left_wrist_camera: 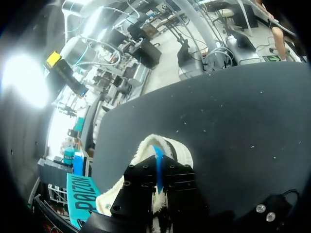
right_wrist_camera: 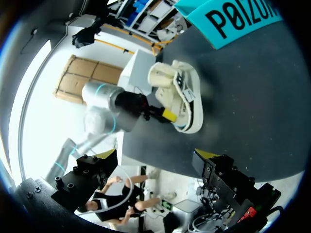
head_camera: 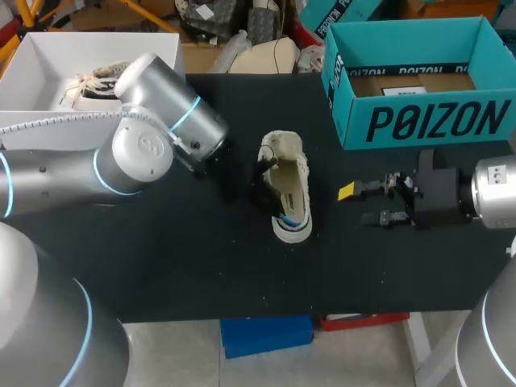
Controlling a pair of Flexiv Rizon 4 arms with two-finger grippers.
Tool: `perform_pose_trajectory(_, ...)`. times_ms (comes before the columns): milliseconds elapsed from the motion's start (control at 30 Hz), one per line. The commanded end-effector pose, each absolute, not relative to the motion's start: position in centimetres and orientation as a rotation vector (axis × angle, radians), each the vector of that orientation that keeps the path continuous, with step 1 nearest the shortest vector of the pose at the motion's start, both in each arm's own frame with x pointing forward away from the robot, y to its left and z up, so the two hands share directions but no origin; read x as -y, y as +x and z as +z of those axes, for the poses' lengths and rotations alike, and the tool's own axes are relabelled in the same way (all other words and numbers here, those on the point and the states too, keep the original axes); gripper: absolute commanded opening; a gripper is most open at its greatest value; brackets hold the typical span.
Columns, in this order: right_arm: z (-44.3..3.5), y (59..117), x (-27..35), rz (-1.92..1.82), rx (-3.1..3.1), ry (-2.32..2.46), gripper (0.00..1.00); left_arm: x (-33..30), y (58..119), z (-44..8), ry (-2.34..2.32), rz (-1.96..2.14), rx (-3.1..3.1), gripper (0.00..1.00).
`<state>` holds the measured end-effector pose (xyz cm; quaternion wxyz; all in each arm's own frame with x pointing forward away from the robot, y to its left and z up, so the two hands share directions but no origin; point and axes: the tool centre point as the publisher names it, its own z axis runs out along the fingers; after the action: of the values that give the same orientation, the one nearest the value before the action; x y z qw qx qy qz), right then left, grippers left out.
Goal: Take the shoe out of the shoebox, open the shoe tongue, remove and reinsert the insole, then place the shoe into the shoebox
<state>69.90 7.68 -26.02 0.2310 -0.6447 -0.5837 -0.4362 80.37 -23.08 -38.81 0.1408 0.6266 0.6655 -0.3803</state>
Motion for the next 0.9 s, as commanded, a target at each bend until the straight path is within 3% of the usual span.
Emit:
perform_pose_trajectory(33,-26.0,69.9,-7.7,-1.196,1.606,-1.774,1.0,23.6,80.5,-38.6,1.871,-1.032,-1.94,0.0)
perform_pose_trajectory(67,-26.0,69.9,-7.7,-1.196,1.606,-1.774,1.0,23.6,80.5,-38.6,1.884,-1.012,-1.945,0.04)
perform_pose_trajectory(100,-26.0,69.9,-7.7,-1.196,1.606,-1.774,1.0,23.6,80.5,-38.6,1.895,-1.001,-1.943,0.25)
perform_pose_trajectory(167,-26.0,69.9,-7.7,-1.196,1.606,-1.774,1.0,23.7,80.2,-37.8,1.892,-0.996,-1.922,1.0)
perform_pose_trajectory(667,-26.0,69.9,-7.7,-1.196,1.606,-1.774,1.0,24.1,80.2,-30.7,1.955,-0.88,-1.886,1.0)
perform_pose_trajectory(700,-26.0,69.9,-7.7,-1.196,1.606,-1.774,1.0,24.2,80.3,-30.6,1.98,-0.834,-1.893,0.78)
perform_pose_trajectory(733,-26.0,69.9,-7.7,-1.196,1.606,-1.774,1.0,24.3,80.3,-30.4,2.021,-0.757,-1.896,0.44)
perform_pose_trajectory(800,-26.0,69.9,-7.7,-1.196,1.606,-1.774,1.0,24.3,80.5,-30.3,2.089,-0.613,-1.891,0.0)
perform_pose_trajectory(900,-26.0,69.9,-7.7,-1.196,1.606,-1.774,1.0,24.5,80.4,-30.4,2.152,-0.451,-1.874,0.0)
